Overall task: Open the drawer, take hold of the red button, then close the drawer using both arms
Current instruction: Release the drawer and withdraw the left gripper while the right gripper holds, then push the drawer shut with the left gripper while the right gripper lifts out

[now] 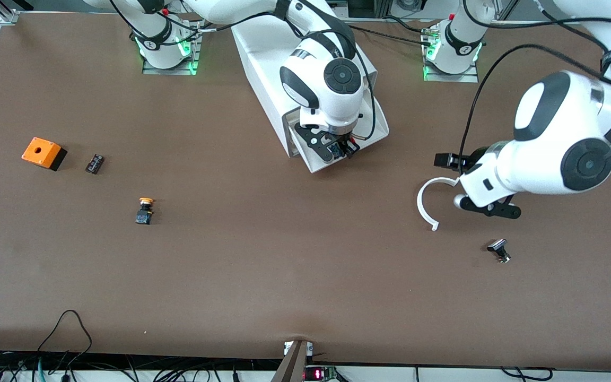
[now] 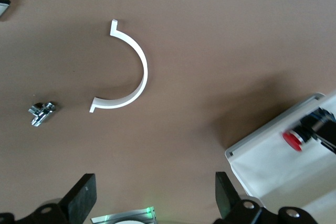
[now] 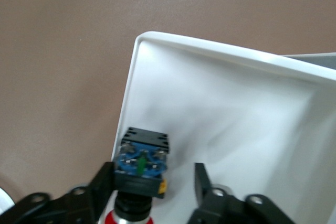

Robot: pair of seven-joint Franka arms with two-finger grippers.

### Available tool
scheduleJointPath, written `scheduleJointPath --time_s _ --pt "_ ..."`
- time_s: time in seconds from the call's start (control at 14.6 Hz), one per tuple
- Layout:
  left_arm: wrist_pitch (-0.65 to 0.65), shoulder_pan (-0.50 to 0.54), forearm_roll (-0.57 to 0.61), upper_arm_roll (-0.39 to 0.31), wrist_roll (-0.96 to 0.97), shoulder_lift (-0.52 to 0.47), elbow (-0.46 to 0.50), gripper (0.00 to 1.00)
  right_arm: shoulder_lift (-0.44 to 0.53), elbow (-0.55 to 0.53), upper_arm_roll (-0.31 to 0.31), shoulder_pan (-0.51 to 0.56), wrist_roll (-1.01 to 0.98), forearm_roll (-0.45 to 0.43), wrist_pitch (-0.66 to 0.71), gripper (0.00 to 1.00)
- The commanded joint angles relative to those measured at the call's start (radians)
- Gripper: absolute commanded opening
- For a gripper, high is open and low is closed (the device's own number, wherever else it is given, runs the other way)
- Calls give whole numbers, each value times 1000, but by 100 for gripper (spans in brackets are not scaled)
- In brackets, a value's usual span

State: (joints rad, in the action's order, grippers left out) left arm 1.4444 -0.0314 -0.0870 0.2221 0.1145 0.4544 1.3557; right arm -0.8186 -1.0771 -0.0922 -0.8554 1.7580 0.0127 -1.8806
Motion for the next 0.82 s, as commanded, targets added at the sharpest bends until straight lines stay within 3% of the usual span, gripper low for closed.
scheduleJointPath --time_s 0.0,0.07,0.14,0.34,0.48,0.75 --pt "77 -2 20 -6 45 23 42 99 -7 32 5 -7 -3 13 26 19" --pt "112 -1 20 -3 63 32 69 99 -5 32 5 -5 -3 12 26 3" --pt "158 -1 20 -4 66 33 104 99 -5 34 5 -5 -3 12 25 0" --pt "221 -2 20 -3 76 24 207 99 1 36 11 -1 -5 10 37 0" --pt "229 -8 20 0 150 29 220 99 28 63 9 15 -28 16 47 0" --pt "315 -25 1 19 302 7 341 100 45 121 5 61 -128 26 112 0"
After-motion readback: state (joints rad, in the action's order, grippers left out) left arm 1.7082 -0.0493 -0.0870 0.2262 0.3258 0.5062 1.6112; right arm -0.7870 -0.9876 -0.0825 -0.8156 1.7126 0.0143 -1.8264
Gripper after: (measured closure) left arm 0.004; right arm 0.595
